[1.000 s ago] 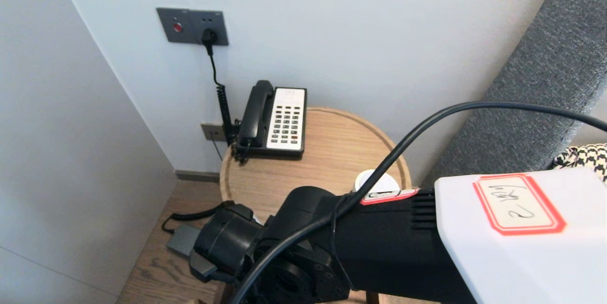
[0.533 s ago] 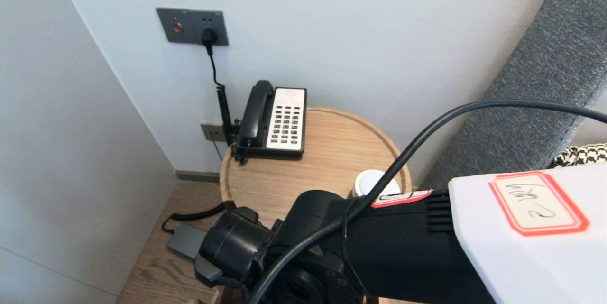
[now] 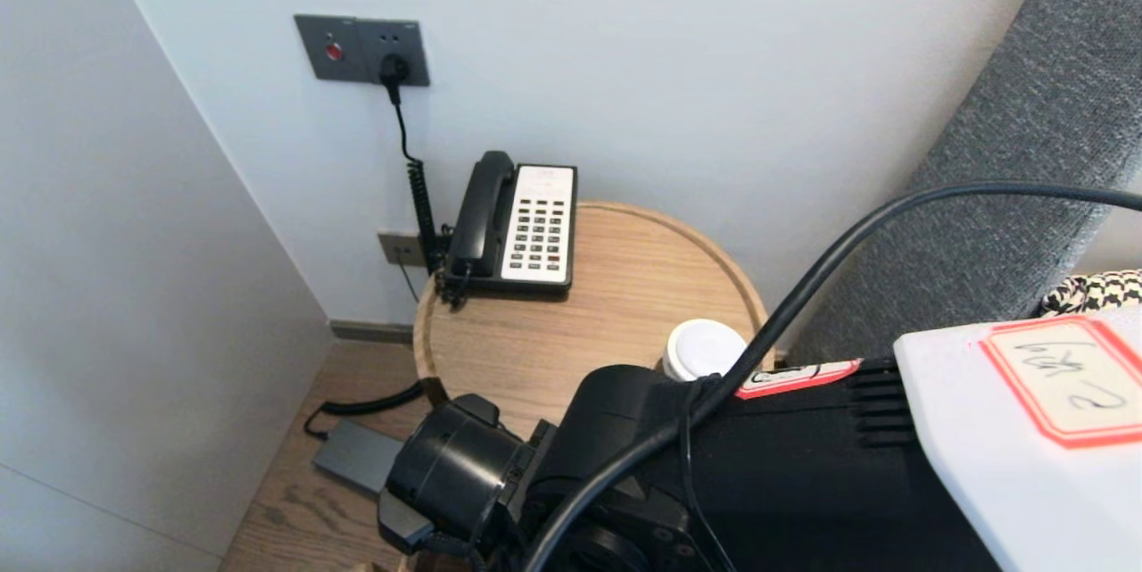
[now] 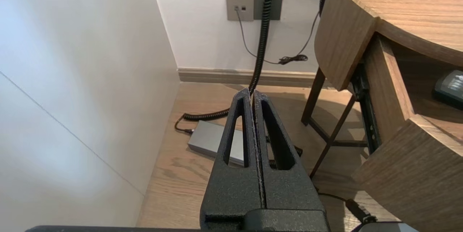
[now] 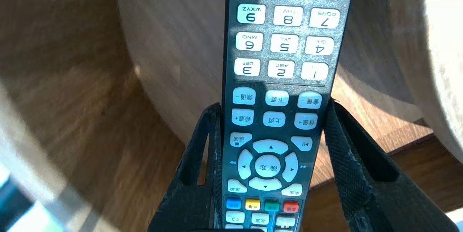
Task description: Take the remote control out of the drawer one by one and place them on the table
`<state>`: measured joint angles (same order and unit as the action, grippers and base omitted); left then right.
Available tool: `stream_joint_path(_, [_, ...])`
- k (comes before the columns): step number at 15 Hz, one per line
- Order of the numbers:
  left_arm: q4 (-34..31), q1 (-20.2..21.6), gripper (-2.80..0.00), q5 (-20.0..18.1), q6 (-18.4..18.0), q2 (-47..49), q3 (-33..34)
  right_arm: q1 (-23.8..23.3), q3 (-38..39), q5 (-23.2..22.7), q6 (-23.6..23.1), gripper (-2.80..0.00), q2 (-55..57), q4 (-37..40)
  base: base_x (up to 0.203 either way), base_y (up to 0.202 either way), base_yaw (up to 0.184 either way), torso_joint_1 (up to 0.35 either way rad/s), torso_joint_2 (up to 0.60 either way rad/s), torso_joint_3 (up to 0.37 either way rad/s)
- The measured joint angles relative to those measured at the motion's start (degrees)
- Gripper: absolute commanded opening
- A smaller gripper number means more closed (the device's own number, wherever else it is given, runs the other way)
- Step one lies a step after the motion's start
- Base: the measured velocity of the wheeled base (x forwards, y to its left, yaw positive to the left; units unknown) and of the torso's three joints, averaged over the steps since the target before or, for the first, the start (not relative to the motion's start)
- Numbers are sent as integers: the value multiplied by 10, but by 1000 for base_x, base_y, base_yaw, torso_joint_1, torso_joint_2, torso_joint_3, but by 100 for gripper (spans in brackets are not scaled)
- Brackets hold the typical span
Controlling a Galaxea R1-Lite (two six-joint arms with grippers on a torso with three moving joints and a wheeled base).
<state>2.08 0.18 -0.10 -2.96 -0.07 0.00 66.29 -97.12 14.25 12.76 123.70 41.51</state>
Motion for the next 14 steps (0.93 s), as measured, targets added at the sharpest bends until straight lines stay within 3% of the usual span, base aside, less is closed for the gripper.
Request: stream_joint_path(14, [0, 0, -280, 0, 0, 0, 0, 29, 40, -15, -19, -280, -38, -23, 0, 0, 0, 0, 0, 0])
